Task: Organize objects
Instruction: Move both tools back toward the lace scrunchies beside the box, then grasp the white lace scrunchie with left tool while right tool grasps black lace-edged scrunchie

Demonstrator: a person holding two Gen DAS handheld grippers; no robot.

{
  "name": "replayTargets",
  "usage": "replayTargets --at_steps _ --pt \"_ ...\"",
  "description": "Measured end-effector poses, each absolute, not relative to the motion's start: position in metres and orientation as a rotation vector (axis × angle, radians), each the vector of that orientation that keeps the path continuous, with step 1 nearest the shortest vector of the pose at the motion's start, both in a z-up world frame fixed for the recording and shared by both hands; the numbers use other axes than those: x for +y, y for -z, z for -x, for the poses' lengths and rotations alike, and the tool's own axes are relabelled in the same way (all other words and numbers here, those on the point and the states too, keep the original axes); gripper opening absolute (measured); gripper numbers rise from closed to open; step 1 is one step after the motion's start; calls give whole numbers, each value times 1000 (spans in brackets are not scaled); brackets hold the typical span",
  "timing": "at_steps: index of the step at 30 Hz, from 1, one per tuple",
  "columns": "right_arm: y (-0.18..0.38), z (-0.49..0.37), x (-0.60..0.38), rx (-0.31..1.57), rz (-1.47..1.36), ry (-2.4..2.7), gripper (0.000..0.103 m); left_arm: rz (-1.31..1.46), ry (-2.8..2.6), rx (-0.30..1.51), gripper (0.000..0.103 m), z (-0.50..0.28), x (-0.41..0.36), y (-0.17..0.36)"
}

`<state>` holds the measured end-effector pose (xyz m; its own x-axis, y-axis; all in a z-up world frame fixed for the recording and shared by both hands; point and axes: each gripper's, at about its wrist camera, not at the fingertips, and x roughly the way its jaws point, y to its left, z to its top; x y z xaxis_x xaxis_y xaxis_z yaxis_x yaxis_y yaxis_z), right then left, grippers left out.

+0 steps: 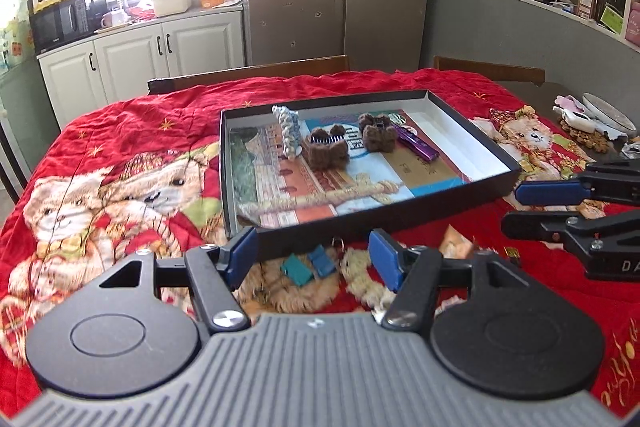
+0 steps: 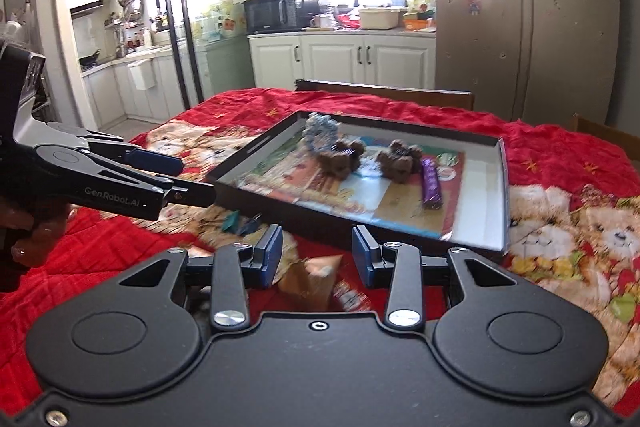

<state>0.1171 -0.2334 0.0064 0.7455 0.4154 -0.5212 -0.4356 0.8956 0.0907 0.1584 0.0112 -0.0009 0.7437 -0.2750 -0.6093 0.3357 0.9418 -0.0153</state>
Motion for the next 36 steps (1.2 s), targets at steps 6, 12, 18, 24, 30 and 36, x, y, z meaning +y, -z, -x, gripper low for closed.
replayTargets --at_steps 6,12,18,24,30,36 --pt "1 -94 -220 564 56 -522 37 -80 336 654 74 -133 16 8" --pt "14 -76 -206 570 85 -565 37 -55 354 669 70 -115 18 18" --pt "23 -72 -200 582 83 -580 37 -52 364 687 61 -104 13 29" --pt "29 -76 -201 595 63 -570 37 -28 383 714 52 -102 13 36" --pt "37 -79 -199 609 82 -552 37 -30 388 714 40 -100 9 37" --pt "42 -82 -198 617 95 -543 37 -20 399 739 30 -104 7 42"
